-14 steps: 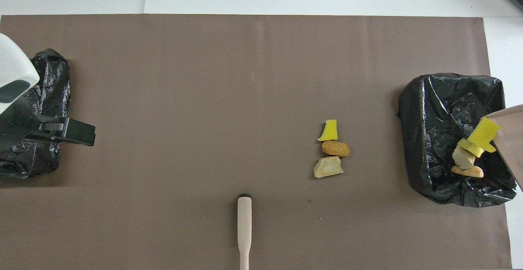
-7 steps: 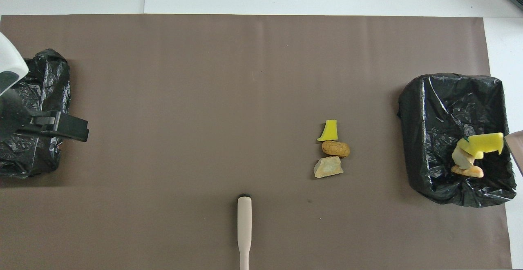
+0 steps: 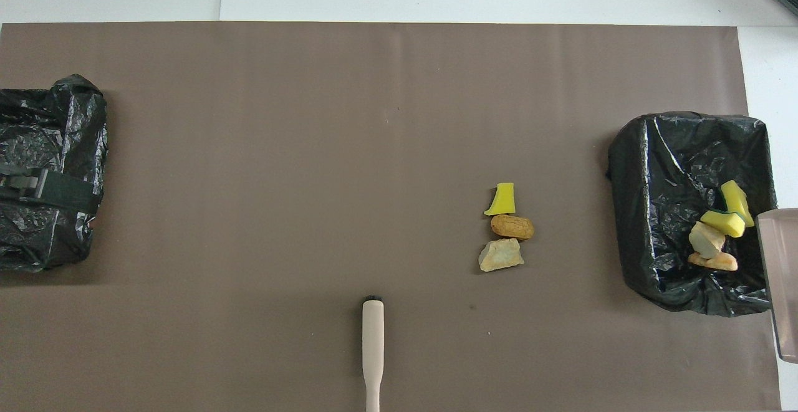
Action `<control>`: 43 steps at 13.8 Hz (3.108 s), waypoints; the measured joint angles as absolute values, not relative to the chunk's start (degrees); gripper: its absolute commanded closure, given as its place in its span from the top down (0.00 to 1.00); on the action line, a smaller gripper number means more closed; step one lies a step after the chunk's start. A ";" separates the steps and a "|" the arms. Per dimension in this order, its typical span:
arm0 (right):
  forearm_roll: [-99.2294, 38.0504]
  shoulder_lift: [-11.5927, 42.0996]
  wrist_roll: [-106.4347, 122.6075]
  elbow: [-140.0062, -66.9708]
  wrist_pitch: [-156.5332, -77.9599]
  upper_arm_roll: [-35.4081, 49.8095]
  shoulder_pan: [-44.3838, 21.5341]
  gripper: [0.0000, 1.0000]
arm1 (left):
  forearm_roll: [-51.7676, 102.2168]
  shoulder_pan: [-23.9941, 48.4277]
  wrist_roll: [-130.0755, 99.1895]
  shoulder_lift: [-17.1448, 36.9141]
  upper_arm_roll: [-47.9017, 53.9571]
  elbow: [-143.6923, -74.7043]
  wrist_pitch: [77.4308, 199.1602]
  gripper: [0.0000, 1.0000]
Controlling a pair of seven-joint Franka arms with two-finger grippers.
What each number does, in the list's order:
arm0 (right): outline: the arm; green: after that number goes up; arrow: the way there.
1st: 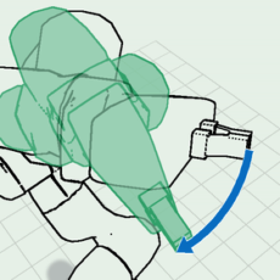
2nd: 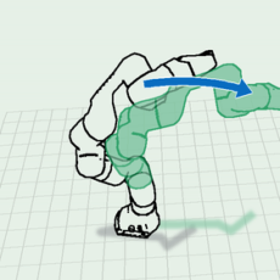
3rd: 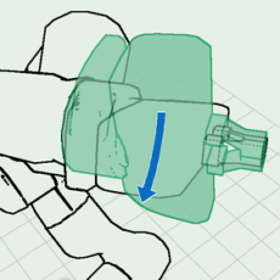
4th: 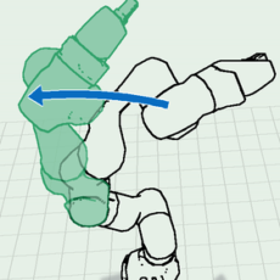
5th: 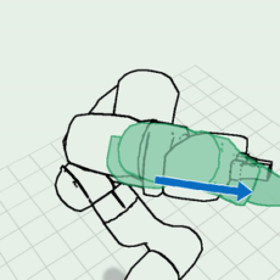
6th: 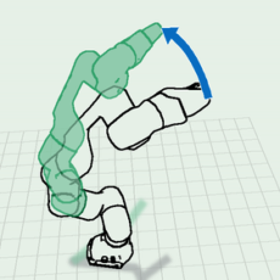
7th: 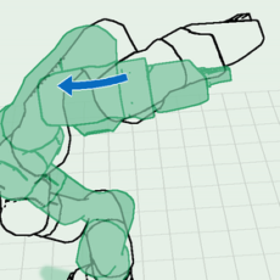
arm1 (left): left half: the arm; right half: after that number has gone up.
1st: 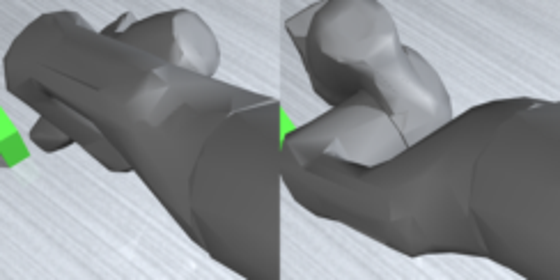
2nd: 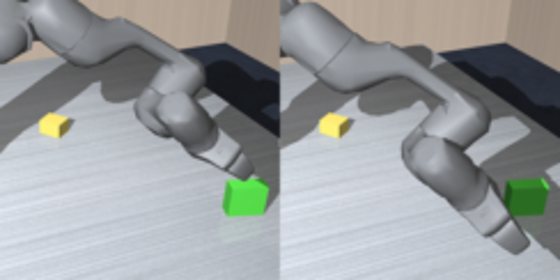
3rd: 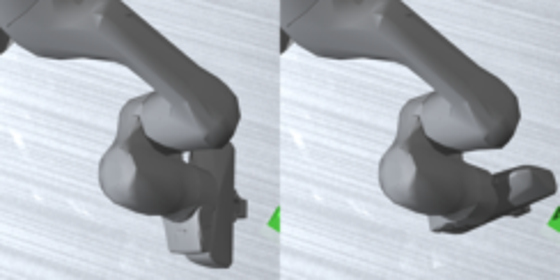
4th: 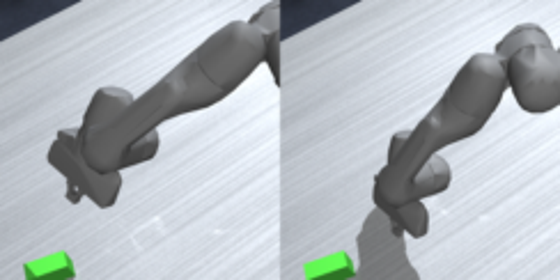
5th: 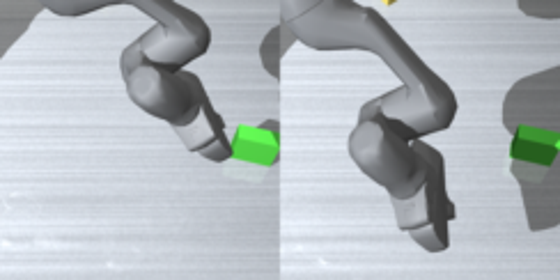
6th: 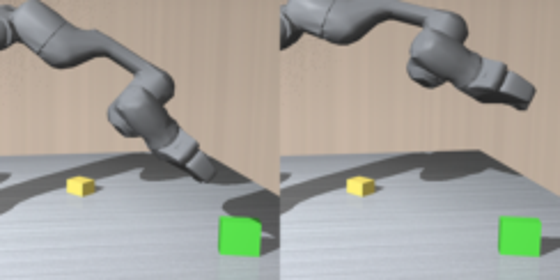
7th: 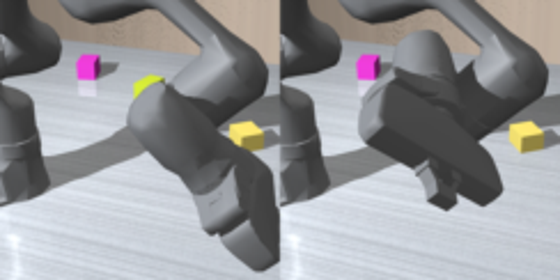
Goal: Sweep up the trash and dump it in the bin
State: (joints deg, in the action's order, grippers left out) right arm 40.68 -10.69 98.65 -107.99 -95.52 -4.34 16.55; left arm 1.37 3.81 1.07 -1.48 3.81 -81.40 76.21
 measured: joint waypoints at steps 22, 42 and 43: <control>1.93 16.24 -30.70 -89.69 -97.89 20.42 -3.90 0.00 | 1.28 8.68 2.36 -1.77 -3.09 -81.33 78.01 1.00; 6.14 35.87 -47.71 -82.45 -114.85 19.82 -21.59 0.00 | 1.28 7.08 4.18 -1.71 -1.23 -81.43 76.87 1.00; 6.29 35.87 -47.17 -82.47 -114.75 19.82 -21.62 0.00 | 1.28 7.08 4.24 -1.71 -1.21 -81.43 76.88 1.00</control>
State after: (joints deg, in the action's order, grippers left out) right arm 6.29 35.87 -47.17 -82.47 -114.75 19.82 -21.62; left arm 1.28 7.08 4.24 -1.71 -1.21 -81.43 76.88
